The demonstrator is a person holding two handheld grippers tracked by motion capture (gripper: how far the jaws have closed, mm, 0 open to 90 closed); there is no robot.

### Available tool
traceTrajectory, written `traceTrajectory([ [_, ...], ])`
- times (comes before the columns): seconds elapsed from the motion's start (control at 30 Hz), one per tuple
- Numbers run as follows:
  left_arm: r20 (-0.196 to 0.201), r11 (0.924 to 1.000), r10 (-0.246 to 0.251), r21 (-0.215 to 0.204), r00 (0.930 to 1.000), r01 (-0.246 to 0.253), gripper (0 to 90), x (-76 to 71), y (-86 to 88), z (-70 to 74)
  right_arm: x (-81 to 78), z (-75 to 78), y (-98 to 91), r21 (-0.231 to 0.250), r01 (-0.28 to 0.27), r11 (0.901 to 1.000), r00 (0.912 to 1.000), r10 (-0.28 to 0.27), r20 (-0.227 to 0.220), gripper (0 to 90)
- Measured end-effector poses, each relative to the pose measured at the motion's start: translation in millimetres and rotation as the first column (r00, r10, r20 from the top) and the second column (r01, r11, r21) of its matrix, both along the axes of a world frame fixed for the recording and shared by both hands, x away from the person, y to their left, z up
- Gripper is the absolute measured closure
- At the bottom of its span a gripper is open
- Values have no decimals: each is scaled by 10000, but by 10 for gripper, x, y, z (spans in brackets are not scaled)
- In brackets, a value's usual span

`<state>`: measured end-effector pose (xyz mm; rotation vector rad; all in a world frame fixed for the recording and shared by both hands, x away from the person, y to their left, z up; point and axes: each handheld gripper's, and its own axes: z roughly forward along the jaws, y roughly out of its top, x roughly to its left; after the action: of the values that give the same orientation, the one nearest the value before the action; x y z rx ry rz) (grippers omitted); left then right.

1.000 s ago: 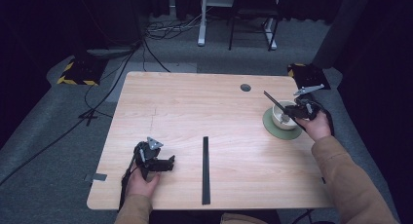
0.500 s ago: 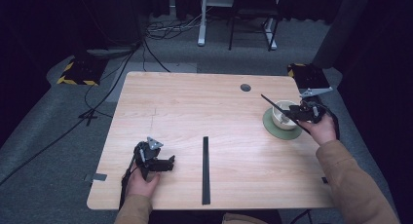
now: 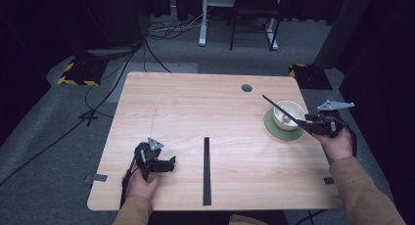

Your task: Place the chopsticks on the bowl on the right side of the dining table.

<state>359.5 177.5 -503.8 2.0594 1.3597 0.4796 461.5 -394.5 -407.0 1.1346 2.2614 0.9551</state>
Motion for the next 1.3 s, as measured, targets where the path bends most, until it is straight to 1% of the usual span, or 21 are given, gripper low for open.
traceTrajectory([
  [0.03,0,10000,0,3,10000,0,48,0,0,0,0,0,0,0,0,10000,10000,0,0,533],
  [0.07,16,10000,6,43,10000,-6,48,2,2,2,-39,-34,-55,18,69,10000,9999,-69,-108,529],
  [0.17,10,10000,-1,37,10000,1,48,3,1,1,-72,-64,-110,60,111,9999,9998,-110,-156,526],
  [0.23,6,10000,-4,41,10000,4,48,3,2,1,-99,-93,-147,154,270,9995,9992,-266,-283,525],
  [0.27,6,10000,-3,39,10000,3,48,3,1,1,-107,-108,-167,107,236,9997,9993,-233,-288,525],
  [0.37,7,10000,0,38,10000,0,48,2,1,1,-116,-145,-213,1,375,9993,9988,-375,-304,526],
  [0.53,15,10000,5,57,10000,-5,49,2,2,2,-39,-169,-335,-83,898,9959,9952,-900,-395,526],
  [0.57,7,10000,-2,42,10000,2,49,2,1,1,-39,-169,-335,-83,898,9959,9952,-900,-395,526],
  [0.6,6,10000,-1,41,10000,1,48,2,1,1,-10,-170,-365,-75,1122,9937,9930,-1124,-355,528],
  [0.67,14,10000,9,56,10000,-9,49,2,1,2,7,-170,-384,-141,1196,9927,9923,-1200,-315,530],
  [0.73,13,10000,2,54,10000,-2,49,2,1,2,53,-157,-396,-195,1468,9890,9885,-1474,-325,532],
  [0.8,8,10000,3,49,10000,-3,48,2,1,2,69,-149,-395,-200,1474,9889,9885,-1479,-309,532],
  [0.83,5,10000,-3,44,10000,3,49,2,1,1,78,-129,-385,-135,1463,9891,9886,-1467,-342,532],
  [0.87,5,10000,-4,44,10000,4,49,2,1,1,88,-71,-340,-34,1348,9909,9907,-1349,-159,532],
  [0.9,5,10000,-4,44,10000,4,48,2,1,1,88,-71,-340,-34,1348,9909,9907,-1349,-159,532],
  [0.97,7,10000,1,41,10000,-1,49,2,1,1,112,-6,-260,9,1242,9923,9923,-1242,-9,532],
  [1.03,8,10000,0,41,10000,0,49,2,1,1,161,49,-178,-64,1143,9934,9934,-1142,122,532],
  [1.07,7,10000,-3,43,10000,2,48,2,1,1,228,88,-93,-38,1149,9934,9933,-1149,131,532],
  [1.1,7,10000,-3,43,10000,2,49,2,1,1,228,88,-93,-38,1149,9934,9933,-1149,131,532],
  [1.2,13,10000,5,57,10000,-5,49,2,1,2,356,103,14,-161,1105,9937,9938,-1102,145,533],
  [1.3,14,10000,4,57,10000,-4,49,2,2,2,478,91,112,-143,1202,9926,9927,-1203,-57,533],
])
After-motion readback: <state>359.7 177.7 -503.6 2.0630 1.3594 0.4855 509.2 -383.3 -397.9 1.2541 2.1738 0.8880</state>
